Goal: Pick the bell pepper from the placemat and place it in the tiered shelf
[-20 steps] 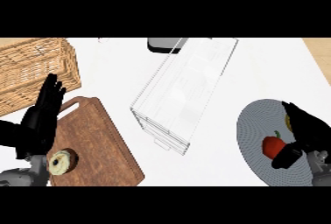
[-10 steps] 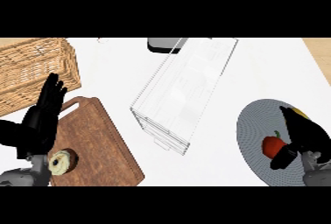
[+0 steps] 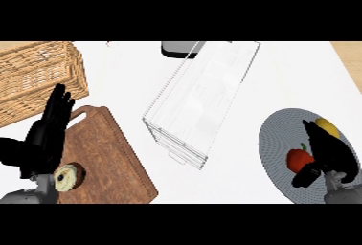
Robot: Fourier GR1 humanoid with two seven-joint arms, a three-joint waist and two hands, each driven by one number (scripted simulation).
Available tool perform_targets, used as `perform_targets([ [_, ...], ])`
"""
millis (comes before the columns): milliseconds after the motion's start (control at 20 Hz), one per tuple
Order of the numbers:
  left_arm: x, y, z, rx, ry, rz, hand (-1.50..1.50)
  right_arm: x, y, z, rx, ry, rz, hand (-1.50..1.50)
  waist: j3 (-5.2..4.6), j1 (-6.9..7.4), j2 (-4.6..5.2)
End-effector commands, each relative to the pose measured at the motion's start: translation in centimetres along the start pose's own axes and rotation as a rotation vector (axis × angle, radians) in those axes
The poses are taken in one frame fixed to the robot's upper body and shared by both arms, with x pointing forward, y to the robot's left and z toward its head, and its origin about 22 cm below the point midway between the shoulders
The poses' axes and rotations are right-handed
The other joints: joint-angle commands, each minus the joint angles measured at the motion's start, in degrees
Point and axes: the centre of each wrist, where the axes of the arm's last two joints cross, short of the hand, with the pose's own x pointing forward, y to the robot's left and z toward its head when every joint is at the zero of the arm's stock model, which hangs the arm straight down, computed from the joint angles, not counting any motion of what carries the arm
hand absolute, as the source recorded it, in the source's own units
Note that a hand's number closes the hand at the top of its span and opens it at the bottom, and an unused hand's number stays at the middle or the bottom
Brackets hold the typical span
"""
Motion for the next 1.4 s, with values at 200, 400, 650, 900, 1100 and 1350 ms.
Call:
perform_targets([
  [200, 2.5, 1.4, 0.3, 0.006, -0.001, -0.018, 0.00, -1.2, 3.1, -1.4, 0.030, 0.001, -0.022, -1.50, 0.00, 0.04, -0.05],
  [400, -0.6, -0.8, -0.2, 0.028, -0.004, 0.001, 0.00, -1.2, 3.2, -2.2, 0.117, 0.005, 0.040, 1.50, -0.02, -0.07, 0.02],
  [650, 0.1, -1.4, -1.1, -0.004, -0.006, -0.012, 0.00, 0.6, 4.0, -3.4, 0.012, -0.075, 0.122, 1.50, 0.00, 0.07, 0.08],
  [900, -0.1, -0.5, -0.7, -0.037, -0.006, -0.002, 0.00, 4.5, 4.7, 1.0, 0.069, -0.711, 0.355, 1.50, 0.05, 2.98, 0.20],
  [1100, -0.2, -1.4, -0.7, -0.044, 0.001, 0.001, 0.00, 6.5, 5.2, 4.0, 0.077, -1.161, 0.493, 1.50, 0.11, 2.73, 0.08],
  [1350, 0.1, -1.6, -0.7, -0.002, -0.002, -0.004, 0.00, 4.6, 5.0, 3.1, 0.181, -1.341, 0.416, 1.50, 0.03, 0.34, 0.09],
])
